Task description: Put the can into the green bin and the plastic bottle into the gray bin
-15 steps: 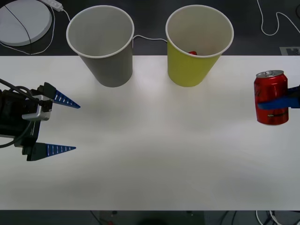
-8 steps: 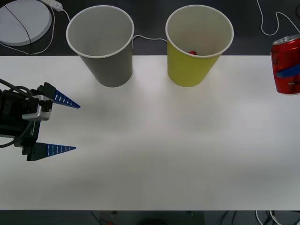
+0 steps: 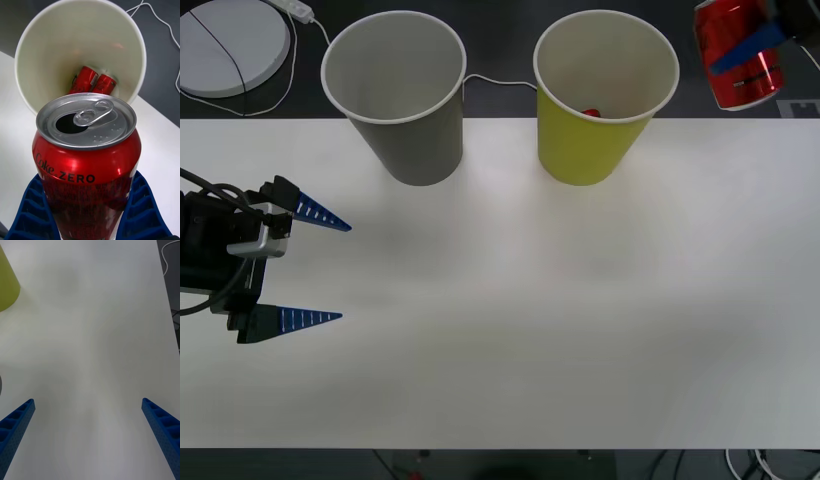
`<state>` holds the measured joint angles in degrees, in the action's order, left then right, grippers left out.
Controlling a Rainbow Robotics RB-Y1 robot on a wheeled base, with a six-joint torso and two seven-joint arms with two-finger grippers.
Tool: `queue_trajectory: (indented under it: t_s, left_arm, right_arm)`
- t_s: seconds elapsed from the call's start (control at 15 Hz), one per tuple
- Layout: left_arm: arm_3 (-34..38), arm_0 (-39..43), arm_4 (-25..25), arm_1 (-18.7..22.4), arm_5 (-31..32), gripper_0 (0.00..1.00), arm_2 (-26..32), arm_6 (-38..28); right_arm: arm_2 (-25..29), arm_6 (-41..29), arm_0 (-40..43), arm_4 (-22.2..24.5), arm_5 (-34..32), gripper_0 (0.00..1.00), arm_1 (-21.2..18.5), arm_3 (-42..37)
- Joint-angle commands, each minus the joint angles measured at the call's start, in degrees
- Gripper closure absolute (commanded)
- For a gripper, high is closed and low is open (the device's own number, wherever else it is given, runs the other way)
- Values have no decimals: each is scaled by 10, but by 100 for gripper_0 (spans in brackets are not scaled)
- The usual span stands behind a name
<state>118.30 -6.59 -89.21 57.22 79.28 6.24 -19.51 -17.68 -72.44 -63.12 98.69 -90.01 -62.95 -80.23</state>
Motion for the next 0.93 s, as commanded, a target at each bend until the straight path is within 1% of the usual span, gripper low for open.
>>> queue_trajectory:
  t_s: [0.07,0.2,0.27,0.53,0.6,0.67,0.8,0.93]
  left_arm:
    - [0,0,0,0,0,0,0,0]
    - [0,0,0,0,0,0,0,0]
    - [0,0,0,0,0,0,0,0]
    - [0,0,0,0,0,0,0,0]
    - [0,0,0,0,0,0,0,0]
    - [0,0,0,0,0,0,0,0]
    - [0,0,0,0,0,0,0,0]
    - [0,0,0,0,0,0,0,0]
  right_arm:
    - [-21,2,-46,57,0,100,53,37]
    - [-33,8,-72,96,0,100,89,57]
    - [-42,14,-84,108,0,100,105,70]
    - [-63,43,-143,132,0,100,172,167]
    - [-70,49,-157,142,1,100,187,189]
    - [-71,55,-168,166,3,100,205,204]
    - [-72,56,-175,201,5,100,225,211]
    - [-72,57,-176,214,11,100,233,211]
